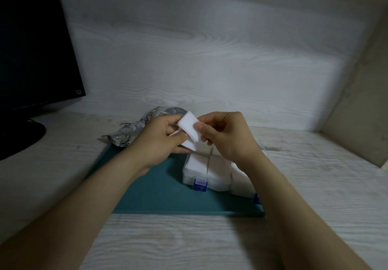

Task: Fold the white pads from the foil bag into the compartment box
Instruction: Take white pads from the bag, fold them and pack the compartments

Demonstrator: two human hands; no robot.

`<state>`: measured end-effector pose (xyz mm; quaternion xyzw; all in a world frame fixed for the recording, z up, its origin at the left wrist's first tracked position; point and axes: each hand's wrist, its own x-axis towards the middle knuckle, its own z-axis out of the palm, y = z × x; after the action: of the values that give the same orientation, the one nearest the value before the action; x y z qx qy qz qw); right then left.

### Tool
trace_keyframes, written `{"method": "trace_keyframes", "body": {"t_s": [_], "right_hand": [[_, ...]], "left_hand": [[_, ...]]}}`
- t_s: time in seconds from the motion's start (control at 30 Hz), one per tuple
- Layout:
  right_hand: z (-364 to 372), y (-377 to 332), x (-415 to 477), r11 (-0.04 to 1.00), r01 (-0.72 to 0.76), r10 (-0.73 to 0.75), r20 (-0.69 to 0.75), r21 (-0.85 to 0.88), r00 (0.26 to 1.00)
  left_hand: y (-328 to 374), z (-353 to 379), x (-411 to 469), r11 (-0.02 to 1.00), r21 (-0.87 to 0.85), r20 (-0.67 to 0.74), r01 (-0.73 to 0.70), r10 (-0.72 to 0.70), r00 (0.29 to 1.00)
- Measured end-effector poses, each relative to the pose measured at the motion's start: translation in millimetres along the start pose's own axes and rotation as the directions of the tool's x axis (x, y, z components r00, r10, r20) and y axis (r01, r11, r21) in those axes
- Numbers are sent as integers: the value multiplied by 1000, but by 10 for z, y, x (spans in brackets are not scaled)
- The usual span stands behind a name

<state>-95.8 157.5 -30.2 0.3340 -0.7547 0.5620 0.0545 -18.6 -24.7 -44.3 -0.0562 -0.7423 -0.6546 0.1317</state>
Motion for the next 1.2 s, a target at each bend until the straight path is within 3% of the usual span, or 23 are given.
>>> {"method": "trace_keyframes", "body": {"t_s": [0.4,0.8,1.0,1.2], "right_hand": [[26,39,23,968,74,-106,-119,-241,987],[26,16,13,998,-44,44,1,-41,999],[13,-54,-3,981,-187,184,47,59,982],[-15,-79,-3,980,-187,188,-13,74,982]], "left_hand": [[-5,8,-3,995,84,25,-49,47,999],[35,14,-13,996,80,-45,-49,53,998],[49,27,-2,999,8,-61,-31,31,998],[83,27,-16,1000,2,-108,9,-9,994]]}}
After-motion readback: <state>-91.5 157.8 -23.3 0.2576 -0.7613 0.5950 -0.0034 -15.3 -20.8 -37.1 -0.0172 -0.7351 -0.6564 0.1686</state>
